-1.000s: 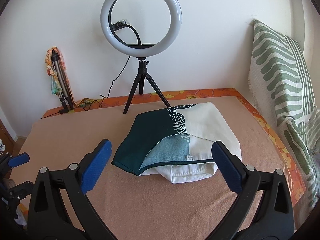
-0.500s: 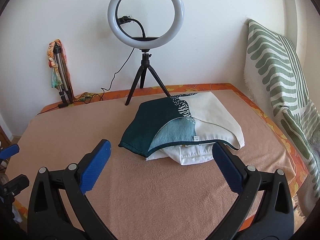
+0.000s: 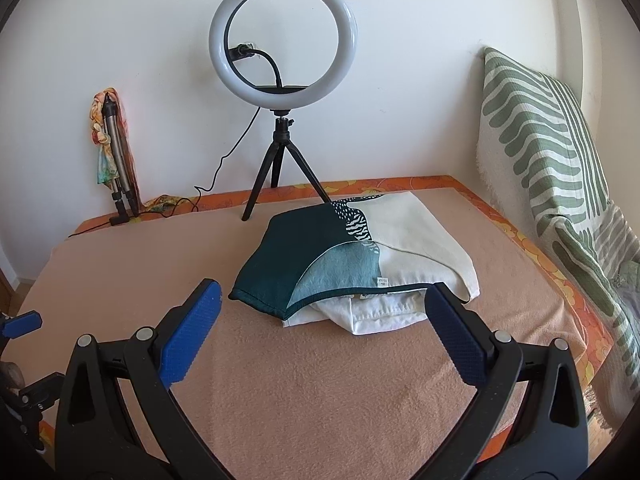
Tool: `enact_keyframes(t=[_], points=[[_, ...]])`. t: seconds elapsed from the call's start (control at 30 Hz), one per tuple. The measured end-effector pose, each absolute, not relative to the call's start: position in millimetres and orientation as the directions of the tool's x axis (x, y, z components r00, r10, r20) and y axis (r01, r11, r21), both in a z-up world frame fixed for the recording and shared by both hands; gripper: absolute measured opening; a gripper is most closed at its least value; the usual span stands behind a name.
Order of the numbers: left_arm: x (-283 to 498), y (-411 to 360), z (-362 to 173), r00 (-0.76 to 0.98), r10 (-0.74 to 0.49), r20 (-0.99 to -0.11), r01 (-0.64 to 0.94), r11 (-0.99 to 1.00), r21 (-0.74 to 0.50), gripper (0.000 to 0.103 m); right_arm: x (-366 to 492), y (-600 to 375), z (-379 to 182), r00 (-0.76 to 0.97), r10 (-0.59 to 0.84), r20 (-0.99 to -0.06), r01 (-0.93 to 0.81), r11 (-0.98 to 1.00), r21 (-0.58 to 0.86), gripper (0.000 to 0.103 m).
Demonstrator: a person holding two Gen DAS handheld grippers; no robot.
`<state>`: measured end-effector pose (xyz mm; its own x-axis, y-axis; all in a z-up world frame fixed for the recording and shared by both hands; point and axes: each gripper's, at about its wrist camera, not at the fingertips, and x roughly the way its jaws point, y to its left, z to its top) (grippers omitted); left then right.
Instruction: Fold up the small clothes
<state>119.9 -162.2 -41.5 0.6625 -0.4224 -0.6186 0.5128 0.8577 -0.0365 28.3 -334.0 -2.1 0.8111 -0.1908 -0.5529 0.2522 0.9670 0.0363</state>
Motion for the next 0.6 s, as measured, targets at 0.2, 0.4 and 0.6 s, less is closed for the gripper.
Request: enact_keyframes(t=[0.2, 0.4, 0.6], points=[[117.5, -164.3, -41.2, 0.659, -0.425, -0.621, 0.520, 0.853, -0.032, 0.099, 27.1, -337.0, -0.2, 0.814, -0.191, -0.548, 0.258, 0.965, 0.047, 0.103], [114.2, -163.6, -36.5, 0.670, -0.425, -0.609, 0.519, 0.854, -0.025, 0.099, 26.3, -338.8, -0.3, 0.809, -0.205, -0.550, 0.275, 0.960, 0.046, 0.103], [111.5, -162.0, -35.2, 0.677, -0.417, -0.606, 0.513, 0.858, -0.018, 0.099, 26.9, -339.7, -1.7, 0.806, -0.211, -0.552, 0.279, 0.959, 0.041, 0.103]])
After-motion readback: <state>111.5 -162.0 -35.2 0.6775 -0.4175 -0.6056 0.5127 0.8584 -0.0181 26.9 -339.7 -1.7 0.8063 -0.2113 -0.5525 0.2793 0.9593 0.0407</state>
